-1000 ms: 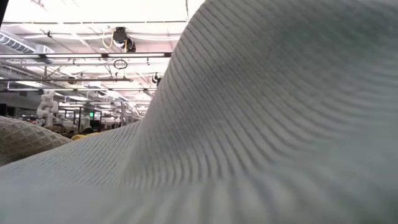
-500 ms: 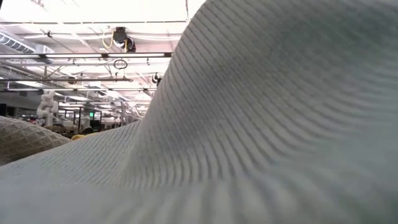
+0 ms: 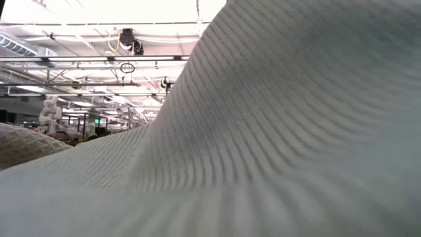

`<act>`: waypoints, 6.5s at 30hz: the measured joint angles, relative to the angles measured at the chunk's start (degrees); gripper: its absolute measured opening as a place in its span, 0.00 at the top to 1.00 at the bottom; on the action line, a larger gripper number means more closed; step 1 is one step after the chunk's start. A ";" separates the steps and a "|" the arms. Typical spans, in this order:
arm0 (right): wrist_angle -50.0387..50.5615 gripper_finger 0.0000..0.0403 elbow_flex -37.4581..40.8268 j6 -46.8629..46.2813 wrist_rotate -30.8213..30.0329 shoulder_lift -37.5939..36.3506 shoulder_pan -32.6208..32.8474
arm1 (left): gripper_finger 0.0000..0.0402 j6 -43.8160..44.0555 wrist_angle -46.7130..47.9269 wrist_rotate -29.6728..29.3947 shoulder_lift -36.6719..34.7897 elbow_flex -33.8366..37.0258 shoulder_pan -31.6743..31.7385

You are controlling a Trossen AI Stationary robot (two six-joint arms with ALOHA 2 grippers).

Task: Fold microfiber towels
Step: Fold the light green microfiber cloth

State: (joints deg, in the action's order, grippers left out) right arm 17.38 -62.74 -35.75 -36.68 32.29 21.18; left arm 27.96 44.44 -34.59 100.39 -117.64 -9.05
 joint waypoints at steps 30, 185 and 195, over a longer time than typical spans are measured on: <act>28.70 0.99 -2.08 -24.06 12.96 6.84 -1.67 | 0.99 -1.69 11.13 21.27 0.58 0.07 3.71; 28.26 1.00 30.20 -21.05 21.67 12.24 -14.55 | 0.98 15.34 -12.18 15.98 -6.94 46.40 0.34; 13.90 1.00 38.65 -16.22 26.37 12.65 -24.07 | 0.98 10.67 -12.93 16.48 -4.08 46.42 3.80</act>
State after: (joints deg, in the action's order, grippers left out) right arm 31.28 -24.09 -51.97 -10.30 44.94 -2.89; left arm 38.63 31.51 -18.11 96.31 -71.22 -5.25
